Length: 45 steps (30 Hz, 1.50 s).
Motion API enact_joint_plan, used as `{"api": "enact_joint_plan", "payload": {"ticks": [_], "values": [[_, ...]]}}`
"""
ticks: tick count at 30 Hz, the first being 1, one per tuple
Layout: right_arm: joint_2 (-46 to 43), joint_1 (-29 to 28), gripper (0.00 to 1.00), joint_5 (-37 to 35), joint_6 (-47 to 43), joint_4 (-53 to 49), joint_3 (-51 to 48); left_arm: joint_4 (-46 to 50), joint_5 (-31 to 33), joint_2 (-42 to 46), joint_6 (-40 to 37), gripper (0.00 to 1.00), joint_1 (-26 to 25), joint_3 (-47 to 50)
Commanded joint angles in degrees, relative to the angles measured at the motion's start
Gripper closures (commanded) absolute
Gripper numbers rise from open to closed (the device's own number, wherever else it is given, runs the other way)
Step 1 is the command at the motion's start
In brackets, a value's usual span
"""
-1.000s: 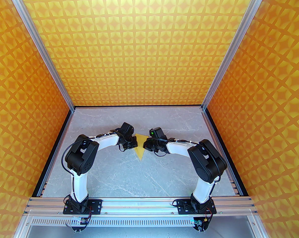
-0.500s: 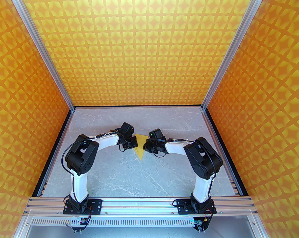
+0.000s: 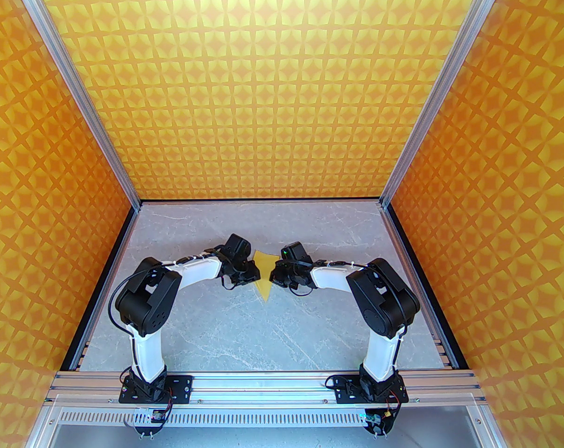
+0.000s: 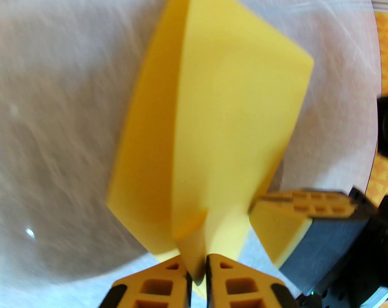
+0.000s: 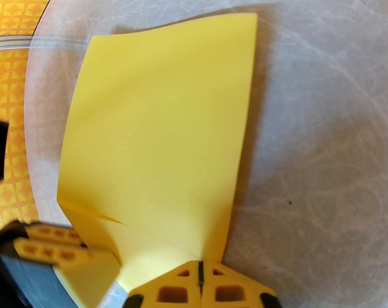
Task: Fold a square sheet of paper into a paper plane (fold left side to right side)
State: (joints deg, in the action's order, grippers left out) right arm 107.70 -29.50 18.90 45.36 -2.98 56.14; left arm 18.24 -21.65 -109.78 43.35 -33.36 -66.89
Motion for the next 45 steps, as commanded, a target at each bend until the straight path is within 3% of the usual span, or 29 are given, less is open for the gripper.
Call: {"api": "enact_joint_plan", "payload": {"ticks": [1,18,23,36,37,43,45], "values": [[2.41,0.05,1.0,-3.08,-1.07,-4.05,0.2,-1.5,-1.47,2.11,1.85,0.82,-1.82,1.49],[2.33,0.05,1.0,-3.78,-0.98,-4.32,0.14,-1.94,-1.39,2.3,4.13,0.85,-6.84,4.85],[2.23,0.05,1.0,-3.69,-0.89,-4.32,0.15,-0.07,0.07,1.52,3.63,0.94,-7.15,4.15],[2.4,0.05,1.0,-4.04,-1.42,-5.53,0.75,3.23,3.02,0.07,2.44,1.0,-7.86,2.74],[2.39,0.05,1.0,-4.04,-1.5,-5.63,0.78,3.29,3.02,0.08,2.33,0.99,-7.86,2.57],[3.11,0.01,1.0,-4.81,-1.59,-6.8,1.0,3.57,3.02,1.81,1.12,0.7,-7.38,1.19],[3.18,0.05,1.0,-5.01,-1.64,-6.99,1.07,3.46,2.99,2.41,0.95,0.68,-6.84,0.76]]}}
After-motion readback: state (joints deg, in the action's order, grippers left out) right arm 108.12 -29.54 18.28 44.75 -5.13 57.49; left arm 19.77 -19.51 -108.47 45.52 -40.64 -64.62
